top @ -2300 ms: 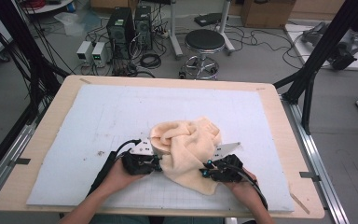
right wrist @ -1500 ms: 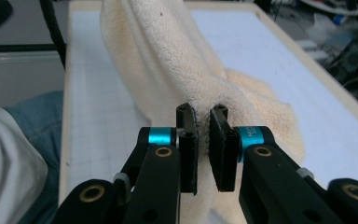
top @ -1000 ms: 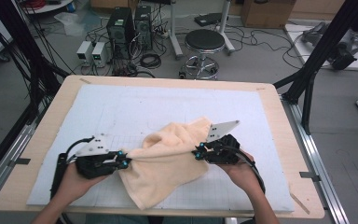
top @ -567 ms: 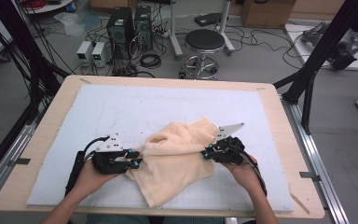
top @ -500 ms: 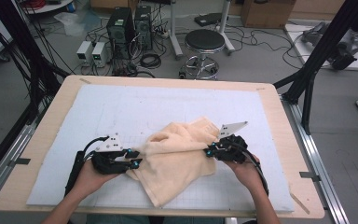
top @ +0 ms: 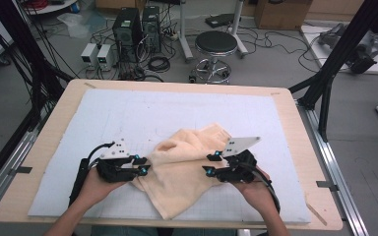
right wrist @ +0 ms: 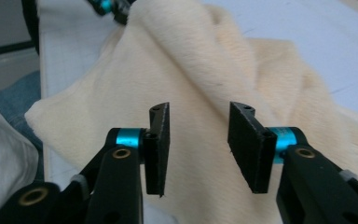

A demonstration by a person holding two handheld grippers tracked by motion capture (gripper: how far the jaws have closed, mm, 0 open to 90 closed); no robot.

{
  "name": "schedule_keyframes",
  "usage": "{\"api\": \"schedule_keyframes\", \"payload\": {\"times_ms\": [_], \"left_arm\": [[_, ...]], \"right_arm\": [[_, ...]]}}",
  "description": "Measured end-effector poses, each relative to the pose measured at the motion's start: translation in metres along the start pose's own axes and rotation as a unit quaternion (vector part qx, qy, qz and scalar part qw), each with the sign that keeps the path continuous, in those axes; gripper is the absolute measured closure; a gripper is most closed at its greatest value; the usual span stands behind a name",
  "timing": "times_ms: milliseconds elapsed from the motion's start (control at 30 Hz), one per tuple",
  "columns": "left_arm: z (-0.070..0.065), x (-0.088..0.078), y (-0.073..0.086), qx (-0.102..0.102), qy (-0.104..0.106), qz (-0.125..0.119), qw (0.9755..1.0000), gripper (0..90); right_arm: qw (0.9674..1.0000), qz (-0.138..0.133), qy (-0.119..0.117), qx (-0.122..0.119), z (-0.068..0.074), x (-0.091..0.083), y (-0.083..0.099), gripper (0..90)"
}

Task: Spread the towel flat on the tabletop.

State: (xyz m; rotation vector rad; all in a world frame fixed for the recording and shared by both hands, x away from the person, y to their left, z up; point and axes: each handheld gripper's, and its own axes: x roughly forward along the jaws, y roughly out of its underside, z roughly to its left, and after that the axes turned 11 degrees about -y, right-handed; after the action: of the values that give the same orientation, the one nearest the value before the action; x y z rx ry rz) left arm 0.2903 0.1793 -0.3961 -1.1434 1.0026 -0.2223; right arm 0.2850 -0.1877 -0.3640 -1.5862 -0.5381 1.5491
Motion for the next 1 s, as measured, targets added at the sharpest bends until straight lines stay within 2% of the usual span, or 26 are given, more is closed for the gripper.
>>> {"api": "schedule_keyframes", "payload": {"times_ms": [67, 100, 167, 200, 233, 267, 300, 333, 367, 400, 433, 467, 567, 600, 633, 667, 700, 733, 767, 800, 833, 867, 933, 967, 1000], "left_arm": [[0.006, 0.004, -0.003, -0.004, -0.001, 0.007, 1.0, 48.7], [0.008, 0.006, -0.004, -0.006, -0.004, 0.009, 0.9999, 44.9], [0.012, 0.011, -0.005, -0.003, 0.0, 0.013, 0.9999, 45.5], [0.014, 0.014, -0.004, -0.004, 0.001, 0.018, 0.9998, 47.7], [0.014, 0.014, -0.004, -0.004, 0.001, 0.018, 0.9998, 54.0], [0.017, 0.018, -0.002, 0.001, 0.012, 0.028, 0.9995, 62.8], [0.017, 0.018, -0.002, 0.001, 0.012, 0.028, 0.9995, 67.9], [0.016, 0.021, -0.001, 0.009, 0.01, 0.044, 0.9989, 73.4], [0.016, 0.021, -0.001, 0.009, 0.01, 0.044, 0.9989, 76.4], [0.014, 0.022, 0.0, 0.011, 0.011, 0.05, 0.9986, 80.1], [0.014, 0.022, 0.0, 0.011, 0.011, 0.05, 0.9986, 82.0], [0.012, 0.021, 0.0, 0.013, 0.013, 0.048, 0.9987, 83.2], [0.008, 0.014, 0.001, 0.013, 0.02, 0.046, 0.9987, 84.0], [0.006, 0.007, 0.001, 0.01, 0.028, 0.041, 0.9987, 84.0], [0.003, -0.002, 0.002, 0.009, 0.034, 0.034, 0.9988, 84.3], [0.003, -0.002, 0.002, 0.009, 0.034, 0.034, 0.9988, 84.3], [-0.004, -0.015, 0.002, 0.014, 0.038, 0.025, 0.9989, 84.3], [-0.004, -0.015, 0.002, 0.014, 0.038, 0.025, 0.9989, 84.3], [-0.009, -0.023, 0.001, 0.018, 0.047, 0.021, 0.9985, 84.3], [-0.015, -0.029, 0.001, 0.02, 0.054, 0.016, 0.9982, 84.4], [-0.019, -0.032, 0.002, 0.023, 0.062, 0.013, 0.9977, 84.4], [-0.027, -0.037, 0.002, 0.028, 0.072, 0.011, 0.9969, 84.4], [-0.038, -0.041, 0.002, 0.038, 0.09, 0.013, 0.9952, 84.3], [-0.042, -0.043, 0.001, 0.043, 0.097, 0.011, 0.9943, 82.9], [-0.044, -0.044, -0.001, 0.041, 0.111, 0.006, 0.993, 80.9]], "right_arm": [[0.9998, 0.008, -0.019, 0.004, 0.004, 0.014, 0.0, 55.1], [0.9995, 0.014, -0.026, -0.001, 0.006, 0.022, 0.001, 54.8], [0.9986, 0.034, -0.038, -0.01, 0.01, 0.038, 0.004, 54.2], [0.998, 0.044, -0.042, -0.016, 0.012, 0.046, 0.006, 54.2], [0.9975, 0.054, -0.041, -0.02, 0.012, 0.053, 0.009, 54.2], [0.9972, 0.061, -0.039, -0.019, 0.012, 0.059, 0.012, 54.7], [0.997, 0.065, -0.038, -0.019, 0.01, 0.063, 0.014, 56.5], [0.997, 0.067, -0.035, -0.017, 0.009, 0.065, 0.016, 59.9], [0.997, 0.067, -0.035, -0.017, 0.009, 0.065, 0.016, 59.9], [0.9966, 0.073, -0.031, -0.021, 0.007, 0.068, 0.018, 69.0], [0.9966, 0.073, -0.031, -0.021, 0.007, 0.068, 0.018, 69.0], [0.9956, 0.085, -0.029, -0.025, 0.007, 0.07, 0.019, 82.1], [0.9947, 0.091, -0.041, -0.026, 0.006, 0.069, 0.02, 85.9], [0.9948, 0.086, -0.05, -0.02, 0.005, 0.067, 0.02, 86.6], [0.995, 0.072, -0.068, -0.015, 0.006, 0.055, 0.021, 87.2], [0.995, 0.069, -0.07, -0.017, 0.007, 0.05, 0.022, 87.3], [0.9953, 0.063, -0.072, -0.016, 0.009, 0.041, 0.022, 87.7], [0.9953, 0.063, -0.072, -0.016, 0.009, 0.041, 0.022, 87.7], [0.9957, 0.056, -0.072, -0.015, 0.011, 0.032, 0.023, 89.8], [0.9969, 0.042, -0.065, -0.011, 0.017, 0.012, 0.025, 89.9], [0.9969, 0.042, -0.065, -0.011, 0.017, 0.012, 0.025, 89.9], [0.9974, 0.037, -0.058, -0.02, 0.024, -0.001, 0.026, 89.8], [0.9976, 0.037, -0.054, -0.02, 0.027, -0.004, 0.026, 89.7], [0.998, 0.034, -0.047, -0.026, 0.03, -0.014, 0.026, 89.5], [0.9984, 0.029, -0.044, -0.022, 0.029, -0.019, 0.027, 89.3]]}}
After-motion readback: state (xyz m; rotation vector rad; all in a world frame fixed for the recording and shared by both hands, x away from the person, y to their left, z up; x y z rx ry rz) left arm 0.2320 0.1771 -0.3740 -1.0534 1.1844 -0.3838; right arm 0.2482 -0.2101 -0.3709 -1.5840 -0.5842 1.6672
